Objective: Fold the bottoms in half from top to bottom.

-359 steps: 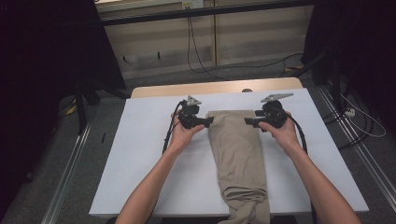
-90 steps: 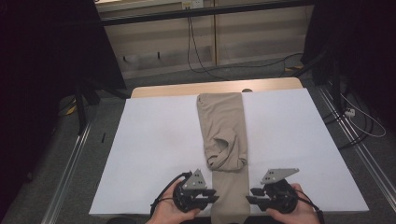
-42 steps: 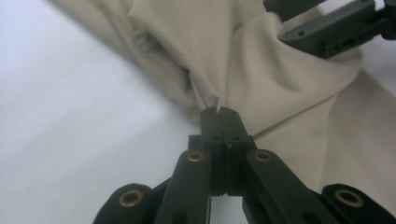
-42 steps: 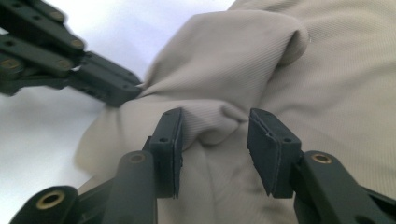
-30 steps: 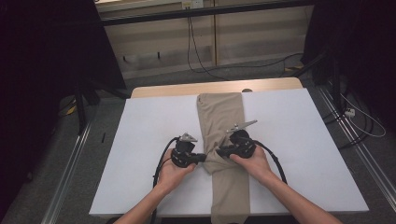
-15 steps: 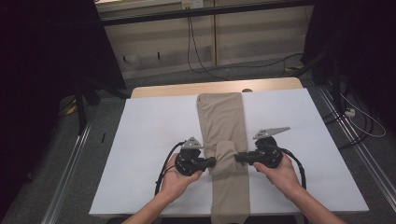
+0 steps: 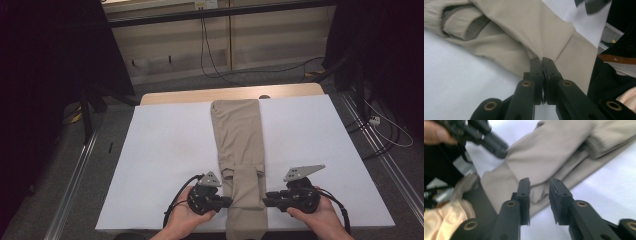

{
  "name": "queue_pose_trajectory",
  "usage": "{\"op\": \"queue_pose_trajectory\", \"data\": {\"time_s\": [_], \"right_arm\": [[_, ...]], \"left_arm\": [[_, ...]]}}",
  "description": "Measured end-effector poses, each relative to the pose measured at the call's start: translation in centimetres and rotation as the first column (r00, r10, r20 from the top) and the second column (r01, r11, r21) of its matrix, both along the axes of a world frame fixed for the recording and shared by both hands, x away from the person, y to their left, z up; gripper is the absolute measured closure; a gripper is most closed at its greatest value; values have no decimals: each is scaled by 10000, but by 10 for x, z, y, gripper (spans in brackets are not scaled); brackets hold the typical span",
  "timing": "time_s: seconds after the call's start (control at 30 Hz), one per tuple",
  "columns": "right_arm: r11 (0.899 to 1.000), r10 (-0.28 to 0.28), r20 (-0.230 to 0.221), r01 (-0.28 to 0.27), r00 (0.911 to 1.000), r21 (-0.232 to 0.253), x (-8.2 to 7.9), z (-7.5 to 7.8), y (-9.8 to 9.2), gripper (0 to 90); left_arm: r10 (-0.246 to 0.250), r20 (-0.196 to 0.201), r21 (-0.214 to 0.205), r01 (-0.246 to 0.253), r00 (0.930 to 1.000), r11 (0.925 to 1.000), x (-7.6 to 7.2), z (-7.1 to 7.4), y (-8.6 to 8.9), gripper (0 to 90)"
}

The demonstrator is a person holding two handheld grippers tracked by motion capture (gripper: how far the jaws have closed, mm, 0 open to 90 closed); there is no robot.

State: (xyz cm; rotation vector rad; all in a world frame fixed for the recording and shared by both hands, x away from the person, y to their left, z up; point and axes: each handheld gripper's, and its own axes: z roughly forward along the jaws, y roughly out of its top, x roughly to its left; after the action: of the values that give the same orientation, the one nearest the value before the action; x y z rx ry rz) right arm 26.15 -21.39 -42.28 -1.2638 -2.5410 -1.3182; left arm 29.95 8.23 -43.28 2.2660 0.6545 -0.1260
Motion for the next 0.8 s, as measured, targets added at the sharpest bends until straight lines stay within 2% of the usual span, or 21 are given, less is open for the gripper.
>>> {"op": "queue_pose_trajectory", "data": {"time_s": [0.03,0.1,0.13,0.17,0.2,0.27,0.3,0.33,0.37,0.4,0.53,0.67,0.77,0.8], "right_arm": [[9998,-198,115,198,9997,-38,3,0,-3,765],[9972,-472,316,490,9984,-562,13,-3,-4,790],[9950,-648,291,668,9975,-737,18,-6,-3,802],[9936,-727,174,739,9972,-854,25,-9,-1,815],[9914,-743,169,757,9971,-1068,30,-12,3,812],[9880,-612,284,646,9977,-1402,38,-15,12,799],[9880,-503,305,542,9983,-1447,40,-15,17,788],[9892,-380,337,424,9987,-1405,41,-15,22,783],[9887,-232,383,286,9990,-1474,42,-15,28,773],[9878,-102,491,177,9987,-1544,41,-14,32,755],[9913,383,419,-326,9984,-1271,39,-14,44,719],[9908,714,264,-678,9971,-1172,37,-17,51,659],[9862,988,175,-955,9950,-1353,32,-22,55,614],[9855,946,367,-883,9948,-1450,29,-23,57,619]], "left_arm": [[71,34,-102,-70,10000,9999,2,1,1,847],[265,86,-479,-261,9996,9985,8,3,-2,757],[265,223,-487,-254,9994,9985,12,5,-5,708],[311,424,-457,-292,9986,9985,15,6,-9,700],[427,491,-411,-407,9979,9983,20,6,-14,672],[754,677,201,-769,9949,9968,30,2,-22,583],[906,575,289,-924,9942,9953,35,-2,-25,582],[960,423,192,-969,9945,9951,37,-5,-26,597],[800,413,247,-811,9959,9964,37,-6,-26,733],[889,480,262,-902,9949,9956,34,-6,-25,885],[734,147,305,-738,9972,9968,21,-1,-13,900],[998,-193,444,-988,9948,9941,9,-8,2,900],[911,-227,583,-897,9956,9943,6,-10,7,900],[975,-265,495,-961,9949,9941,6,-10,7,900]]}}
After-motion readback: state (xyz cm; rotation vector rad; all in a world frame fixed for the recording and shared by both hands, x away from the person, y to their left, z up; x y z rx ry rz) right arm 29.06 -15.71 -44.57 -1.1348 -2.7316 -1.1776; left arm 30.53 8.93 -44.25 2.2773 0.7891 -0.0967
